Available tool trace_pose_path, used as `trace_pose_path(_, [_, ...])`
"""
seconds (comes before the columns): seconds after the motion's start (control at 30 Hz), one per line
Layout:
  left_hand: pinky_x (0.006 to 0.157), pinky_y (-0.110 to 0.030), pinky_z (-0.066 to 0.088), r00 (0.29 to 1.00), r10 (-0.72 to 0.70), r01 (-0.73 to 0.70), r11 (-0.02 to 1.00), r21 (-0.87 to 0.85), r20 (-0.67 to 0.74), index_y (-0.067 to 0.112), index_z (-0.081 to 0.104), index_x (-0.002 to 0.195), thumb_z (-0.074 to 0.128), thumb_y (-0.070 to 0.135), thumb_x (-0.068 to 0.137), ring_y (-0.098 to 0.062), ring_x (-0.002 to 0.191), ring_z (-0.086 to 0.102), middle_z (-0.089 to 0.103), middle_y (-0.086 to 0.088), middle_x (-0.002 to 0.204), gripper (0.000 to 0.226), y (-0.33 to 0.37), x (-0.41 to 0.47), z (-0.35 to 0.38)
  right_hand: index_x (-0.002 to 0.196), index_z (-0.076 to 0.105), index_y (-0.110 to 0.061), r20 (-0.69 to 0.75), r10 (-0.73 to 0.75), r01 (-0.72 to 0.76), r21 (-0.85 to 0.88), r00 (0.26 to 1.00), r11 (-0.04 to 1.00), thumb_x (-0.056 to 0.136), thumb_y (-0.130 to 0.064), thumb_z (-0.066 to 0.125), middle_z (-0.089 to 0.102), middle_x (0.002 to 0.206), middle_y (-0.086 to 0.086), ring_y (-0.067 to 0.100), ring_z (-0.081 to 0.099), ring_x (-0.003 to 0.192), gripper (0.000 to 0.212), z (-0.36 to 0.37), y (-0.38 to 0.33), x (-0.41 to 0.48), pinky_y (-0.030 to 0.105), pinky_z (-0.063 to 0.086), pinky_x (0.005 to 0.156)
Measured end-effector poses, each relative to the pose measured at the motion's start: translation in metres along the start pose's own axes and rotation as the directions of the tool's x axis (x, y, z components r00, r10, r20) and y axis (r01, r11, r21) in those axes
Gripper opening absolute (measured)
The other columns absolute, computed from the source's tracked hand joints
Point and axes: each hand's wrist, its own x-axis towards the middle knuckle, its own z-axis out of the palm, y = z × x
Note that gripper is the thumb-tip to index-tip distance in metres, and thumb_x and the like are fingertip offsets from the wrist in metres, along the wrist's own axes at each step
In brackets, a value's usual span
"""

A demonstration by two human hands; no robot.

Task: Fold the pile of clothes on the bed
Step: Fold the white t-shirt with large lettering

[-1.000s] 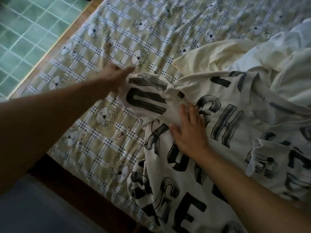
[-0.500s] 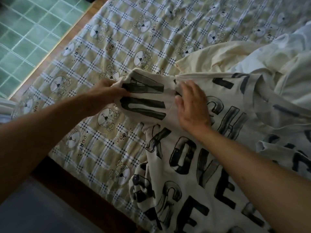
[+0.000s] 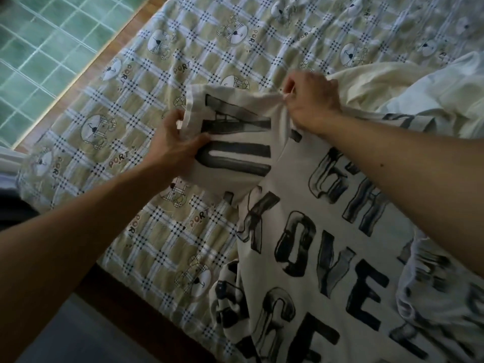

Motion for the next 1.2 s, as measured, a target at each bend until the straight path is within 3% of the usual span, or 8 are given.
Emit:
trace_pose_path(0.17, [0.061,-0.029,0.06,0.979,-0.167,0.174,0.983,-0.057,0.119,0.024,0.037,0.144,0.074,0.024,0.08,-0.017,0.091,0.071,0.067,-0.004,0.12,0.073,-0.012,-0.005,-0.005,0.134,0.046,-0.016,-0.303,0.015,0.026,0.131,0.953,0.991,0.091,-0.035,0.048,0.046,0.136,0.011,0.027,0.044,0.124,0.047,0.022,-0.006,-0.074,0.041,0.039,0.104])
trace_pose_path(0.4, [0.068,-0.038,0.063,0.938,-0.084,0.048,0.993,0.112,0.337,0.058,0.012,0.15,0.062,-0.007,0.087,-0.024,0.108,0.064,0.038,-0.006,0.154,0.104,0.001,-0.015,-0.014,0.158,-0.006,-0.018,0.154,0.048,-0.043,-0.036,0.987,0.998,0.094,-0.074,0.01,-0.015,0.165,0.009,0.025,-0.022,0.15,0.086,0.085,-0.001,-0.173,0.054,-0.005,0.121])
trace_pose_path(0.57, [0.066,-0.03,0.063,0.888,0.182,-0.31,0.915,0.257,0.421,0.053,0.02,0.151,0.053,-0.003,0.094,-0.011,0.103,0.063,0.048,0.016,0.133,0.087,0.065,-0.044,0.017,0.158,0.0,-0.02,0.148,0.066,-0.106,0.284,0.987,0.953,0.099,-0.062,0.026,-0.006,0.166,0.004,0.018,-0.012,0.152,0.077,0.06,0.002,-0.175,0.047,-0.004,0.123])
trace_pose_path(0.77, [0.045,-0.023,0.056,0.611,0.354,-0.774,0.458,0.438,0.708,0.048,-0.007,0.154,0.048,0.003,0.096,-0.01,0.06,0.064,0.027,0.003,0.161,0.092,0.11,-0.096,0.115,0.156,0.015,-0.032,0.085,0.301,-0.272,0.699,0.95,0.661,0.097,-0.053,0.044,0.018,0.163,-0.012,0.005,0.021,0.148,0.069,0.013,0.052,-0.255,0.038,0.03,0.119])
trace_pose_path(0.87, [0.076,-0.033,0.06,0.521,0.251,-0.817,0.422,0.392,0.816,0.04,-0.019,0.154,0.058,0.035,0.097,-0.012,0.085,0.068,0.023,-0.001,0.163,0.095,0.083,-0.105,0.16,0.152,0.02,-0.038,0.113,0.391,-0.348,0.715,0.914,0.607,0.094,-0.046,0.049,0.022,0.156,-0.019,-0.024,0.026,0.129,0.065,-0.006,0.084,-0.3,0.009,0.038,0.1])
trace_pose_path(1.0, [0.123,-0.041,0.015,0.618,0.169,-0.778,0.27,0.567,0.768,0.03,-0.006,0.158,0.044,0.05,0.099,-0.021,0.152,0.009,0.006,0.001,0.167,0.081,0.028,-0.094,0.191,0.154,0.018,-0.034,0.112,0.473,-0.451,0.551,0.874,0.702,0.093,-0.036,0.059,0.021,0.157,-0.016,-0.007,0.021,0.134,0.073,-0.022,0.135,-0.34,0.019,0.028,0.106])
trace_pose_path(1.1, [0.125,-0.048,-0.003,0.695,0.077,-0.716,0.162,0.679,0.715,0.029,-0.014,0.157,0.029,0.056,0.101,-0.022,0.149,-0.026,-0.025,0.002,0.163,0.076,-0.005,-0.082,0.195,0.154,0.023,-0.022,-0.043,0.503,-0.441,0.421,0.863,0.792,0.087,-0.024,0.069,0.019,0.158,-0.006,0.017,0.025,0.146,0.082,-0.024,0.172,-0.354,0.04,0.033,0.114])
trace_pose_path(1.2, [0.124,-0.048,0.004,0.704,0.06,-0.707,0.153,0.69,0.708,0.028,-0.005,0.159,0.03,0.059,0.099,-0.024,0.152,-0.017,-0.018,0.001,0.165,0.075,-0.013,-0.076,0.197,0.154,0.023,-0.014,-0.151,0.537,-0.451,0.383,0.83,0.806,0.079,-0.018,0.078,0.016,0.16,0.005,0.026,0.022,0.146,0.093,-0.021,0.212,-0.355,0.043,0.034,0.113])
